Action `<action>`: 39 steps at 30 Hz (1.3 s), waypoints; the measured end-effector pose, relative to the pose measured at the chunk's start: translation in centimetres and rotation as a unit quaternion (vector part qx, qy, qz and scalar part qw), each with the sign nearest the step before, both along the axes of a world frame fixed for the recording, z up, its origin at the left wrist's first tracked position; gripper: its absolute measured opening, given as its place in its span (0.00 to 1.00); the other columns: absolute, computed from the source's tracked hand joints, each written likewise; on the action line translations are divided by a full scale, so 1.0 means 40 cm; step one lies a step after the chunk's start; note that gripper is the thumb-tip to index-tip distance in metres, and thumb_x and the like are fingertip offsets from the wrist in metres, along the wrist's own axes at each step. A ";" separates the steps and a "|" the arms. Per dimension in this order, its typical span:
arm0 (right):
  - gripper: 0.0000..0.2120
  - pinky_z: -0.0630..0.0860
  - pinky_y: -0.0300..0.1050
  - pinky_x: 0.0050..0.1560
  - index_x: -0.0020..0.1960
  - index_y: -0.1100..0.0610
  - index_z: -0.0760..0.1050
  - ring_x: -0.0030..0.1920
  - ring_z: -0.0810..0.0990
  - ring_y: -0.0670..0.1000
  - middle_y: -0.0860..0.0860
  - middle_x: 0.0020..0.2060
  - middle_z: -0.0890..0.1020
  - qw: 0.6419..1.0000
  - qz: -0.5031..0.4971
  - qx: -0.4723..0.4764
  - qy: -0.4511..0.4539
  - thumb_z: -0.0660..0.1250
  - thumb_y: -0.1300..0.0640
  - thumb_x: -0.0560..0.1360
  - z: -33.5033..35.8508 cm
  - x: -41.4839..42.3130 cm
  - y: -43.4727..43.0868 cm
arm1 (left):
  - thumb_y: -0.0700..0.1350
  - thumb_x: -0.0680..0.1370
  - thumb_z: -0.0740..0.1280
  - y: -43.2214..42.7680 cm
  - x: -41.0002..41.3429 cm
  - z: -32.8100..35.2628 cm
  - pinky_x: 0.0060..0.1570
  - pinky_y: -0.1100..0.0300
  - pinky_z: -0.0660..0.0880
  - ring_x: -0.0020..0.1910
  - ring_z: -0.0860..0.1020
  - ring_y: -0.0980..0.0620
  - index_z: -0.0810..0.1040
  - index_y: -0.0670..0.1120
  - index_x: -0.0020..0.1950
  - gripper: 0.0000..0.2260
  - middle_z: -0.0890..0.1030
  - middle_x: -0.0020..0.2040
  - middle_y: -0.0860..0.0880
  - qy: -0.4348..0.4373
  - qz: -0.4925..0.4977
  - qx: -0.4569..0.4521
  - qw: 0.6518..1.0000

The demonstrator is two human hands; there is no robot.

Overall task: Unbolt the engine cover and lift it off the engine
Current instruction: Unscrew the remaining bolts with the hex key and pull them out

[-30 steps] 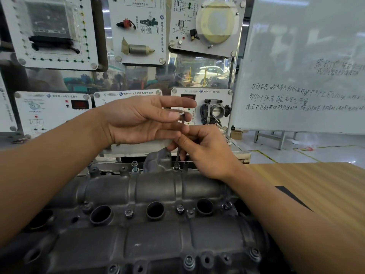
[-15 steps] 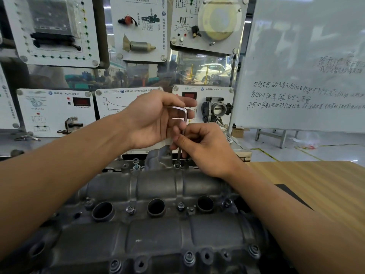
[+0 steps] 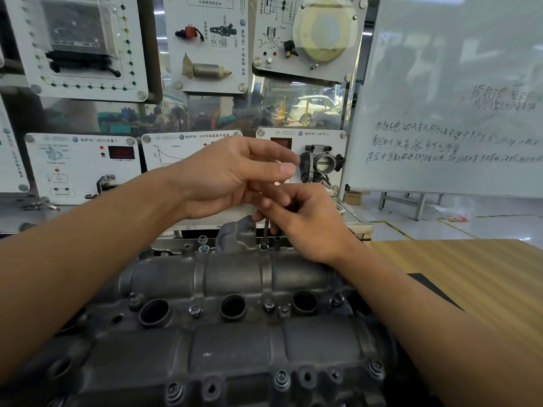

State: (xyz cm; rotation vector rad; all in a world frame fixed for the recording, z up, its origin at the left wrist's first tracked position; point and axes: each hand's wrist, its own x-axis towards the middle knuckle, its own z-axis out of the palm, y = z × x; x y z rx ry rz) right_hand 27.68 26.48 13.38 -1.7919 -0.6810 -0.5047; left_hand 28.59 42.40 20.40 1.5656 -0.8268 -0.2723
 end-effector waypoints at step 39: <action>0.03 0.76 0.37 0.34 0.47 0.67 0.82 0.30 0.78 0.42 0.57 0.34 0.84 1.000 0.019 0.015 -0.017 0.73 0.67 0.74 0.002 -0.002 -0.002 | 0.46 0.74 0.74 -0.031 -0.006 -0.008 0.17 0.68 0.59 0.15 0.62 0.57 0.81 0.46 0.40 0.06 0.75 0.28 0.50 -0.014 0.171 -0.030 0.985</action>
